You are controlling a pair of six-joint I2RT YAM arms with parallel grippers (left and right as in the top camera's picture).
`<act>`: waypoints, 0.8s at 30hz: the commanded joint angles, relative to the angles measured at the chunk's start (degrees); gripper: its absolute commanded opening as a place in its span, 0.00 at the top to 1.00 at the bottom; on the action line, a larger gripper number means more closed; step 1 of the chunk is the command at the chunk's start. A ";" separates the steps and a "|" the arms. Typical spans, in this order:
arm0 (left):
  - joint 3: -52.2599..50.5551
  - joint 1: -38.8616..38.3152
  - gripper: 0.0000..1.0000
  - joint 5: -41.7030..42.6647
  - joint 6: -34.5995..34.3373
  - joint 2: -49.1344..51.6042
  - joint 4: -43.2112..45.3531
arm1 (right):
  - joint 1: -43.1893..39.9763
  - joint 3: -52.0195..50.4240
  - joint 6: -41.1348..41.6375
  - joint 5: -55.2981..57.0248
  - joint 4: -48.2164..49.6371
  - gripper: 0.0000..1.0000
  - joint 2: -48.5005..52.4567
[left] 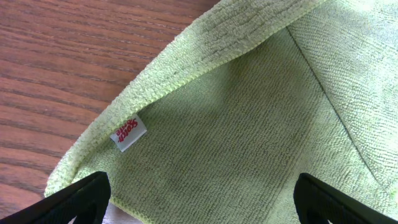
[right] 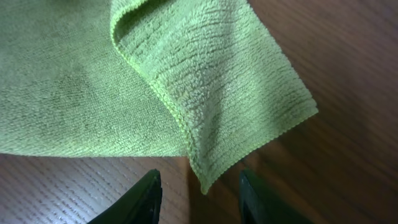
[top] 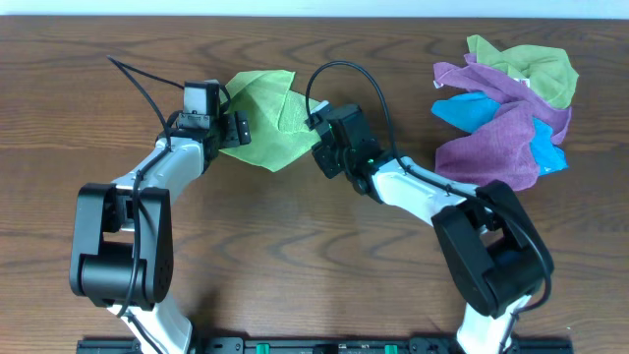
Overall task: Fold the cloth
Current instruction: 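Grasp the green cloth's right edge with the right gripper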
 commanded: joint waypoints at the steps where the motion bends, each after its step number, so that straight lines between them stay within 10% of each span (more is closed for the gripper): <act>1: 0.33 0.46 0.04 -1.25 0.20 1.51 0.35 | 0.85 2.10 -0.96 0.13 0.48 0.61 1.53; 7: 0.33 0.46 0.04 -1.05 0.17 3.04 0.31 | 0.92 3.76 -0.96 -1.09 0.63 0.69 3.82; 11: 0.33 0.46 0.04 -1.05 0.17 4.35 0.22 | 0.85 7.10 -0.96 -1.03 0.61 0.99 5.31; 24: 0.33 0.46 0.04 -1.09 0.20 5.18 -0.70 | -4.92 18.34 -0.98 4.55 0.09 0.99 5.31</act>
